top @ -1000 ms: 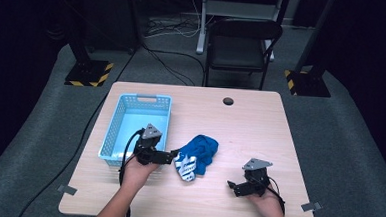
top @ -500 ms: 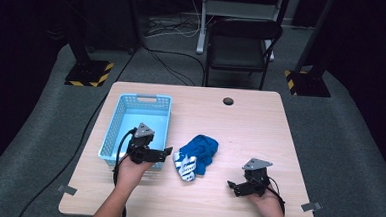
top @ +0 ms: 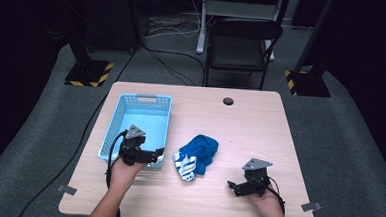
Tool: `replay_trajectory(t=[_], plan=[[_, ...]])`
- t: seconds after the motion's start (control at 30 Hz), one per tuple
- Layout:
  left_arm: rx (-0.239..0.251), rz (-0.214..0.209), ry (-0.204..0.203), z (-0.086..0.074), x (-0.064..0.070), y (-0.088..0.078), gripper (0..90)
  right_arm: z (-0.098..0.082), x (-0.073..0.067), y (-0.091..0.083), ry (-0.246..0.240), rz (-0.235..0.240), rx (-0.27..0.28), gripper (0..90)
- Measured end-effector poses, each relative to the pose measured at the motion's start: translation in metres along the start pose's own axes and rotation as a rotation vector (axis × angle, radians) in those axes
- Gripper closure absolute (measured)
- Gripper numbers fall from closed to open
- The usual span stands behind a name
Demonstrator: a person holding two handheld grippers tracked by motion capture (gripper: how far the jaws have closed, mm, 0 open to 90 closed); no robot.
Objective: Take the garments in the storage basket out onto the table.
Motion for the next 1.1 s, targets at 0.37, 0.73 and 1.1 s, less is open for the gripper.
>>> replay_trajectory(t=[0.37,0.73,1.1], plan=[[-0.002,0.027,-0.028,-0.012,-0.018,-0.007,10.2,0.0,0.0,0.0,0.0,0.0,0.0,0.0],[0.006,0.046,-0.051,-0.023,-0.032,-0.018,10.2,0.0,0.0,0.0,0.002,-0.002,0.0,0.0],[0.034,0.051,-0.091,-0.035,-0.047,-0.037,10.2,0.0,0.0,0.0,0.002,-0.002,0.0,0.0]])
Point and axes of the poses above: each handheld gripper's, and its own axes: y roughly forward along the jaws, z roughly out of its top, x roughly to its right, the point moved 7 cm from there along y, roughly forward along the jaws, and after that the axes turned 6 degrees about -y, right-handed, at the moved point
